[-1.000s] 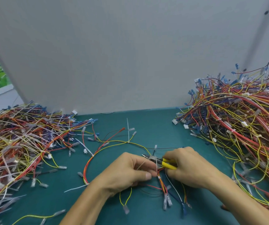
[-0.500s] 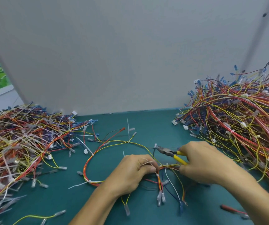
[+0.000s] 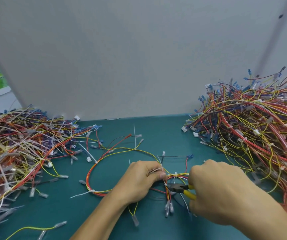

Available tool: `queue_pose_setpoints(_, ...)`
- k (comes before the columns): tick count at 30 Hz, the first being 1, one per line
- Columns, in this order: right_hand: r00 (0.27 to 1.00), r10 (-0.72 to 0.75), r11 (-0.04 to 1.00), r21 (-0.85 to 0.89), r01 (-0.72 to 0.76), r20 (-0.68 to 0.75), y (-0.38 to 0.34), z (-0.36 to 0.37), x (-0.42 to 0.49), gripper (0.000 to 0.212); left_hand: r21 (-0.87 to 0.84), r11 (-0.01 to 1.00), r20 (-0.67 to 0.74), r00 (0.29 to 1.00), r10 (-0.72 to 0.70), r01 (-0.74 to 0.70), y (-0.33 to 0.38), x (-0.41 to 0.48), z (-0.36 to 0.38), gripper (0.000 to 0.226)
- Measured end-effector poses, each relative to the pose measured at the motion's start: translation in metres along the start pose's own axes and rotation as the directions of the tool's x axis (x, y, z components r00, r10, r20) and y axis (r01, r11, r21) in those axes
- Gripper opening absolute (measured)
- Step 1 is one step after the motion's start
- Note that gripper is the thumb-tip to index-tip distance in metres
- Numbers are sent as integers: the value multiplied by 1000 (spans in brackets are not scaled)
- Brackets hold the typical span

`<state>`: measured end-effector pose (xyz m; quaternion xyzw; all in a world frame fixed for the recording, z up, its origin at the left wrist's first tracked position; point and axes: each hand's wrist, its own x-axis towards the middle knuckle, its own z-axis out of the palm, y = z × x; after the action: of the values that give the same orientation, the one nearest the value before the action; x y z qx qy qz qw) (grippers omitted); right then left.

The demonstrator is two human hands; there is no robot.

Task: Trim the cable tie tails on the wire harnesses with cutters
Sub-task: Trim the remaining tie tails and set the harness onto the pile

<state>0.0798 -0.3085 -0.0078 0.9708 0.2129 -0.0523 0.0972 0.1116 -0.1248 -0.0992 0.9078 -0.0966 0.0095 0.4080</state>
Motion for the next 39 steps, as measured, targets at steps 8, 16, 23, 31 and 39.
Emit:
queue_pose_setpoints(8, 999, -3, 1000, 22, 4, -38, -5, 6, 6, 33, -9, 1000, -1, 1000, -3, 3, -1, 0, 0, 11)
queue_pose_setpoints(16, 999, 6, 1000, -17, -6, -40, -3, 3, 5, 40, 17, 1000, -5, 1000, 3, -3, -3, 1, -1, 13)
queue_pose_setpoints(23, 999, 1, 1000, -7, -2, -33, -3, 4, 6, 37, 24, 1000, 10, 1000, -2, 1, -3, 1, 0, 19)
queue_pose_setpoints(31, 999, -1, 1000, -2, 1, -40, -7, 8, 7, 42, 6, 1000, 16, 1000, -17, 17, -2, 0, 0, 18)
queue_pose_setpoints(39, 996, -26, 999, -25, 24, -87, -9, 14, 10, 22, 18, 1000, 1, 1000, -8, 7, -3, 2, 0, 24)
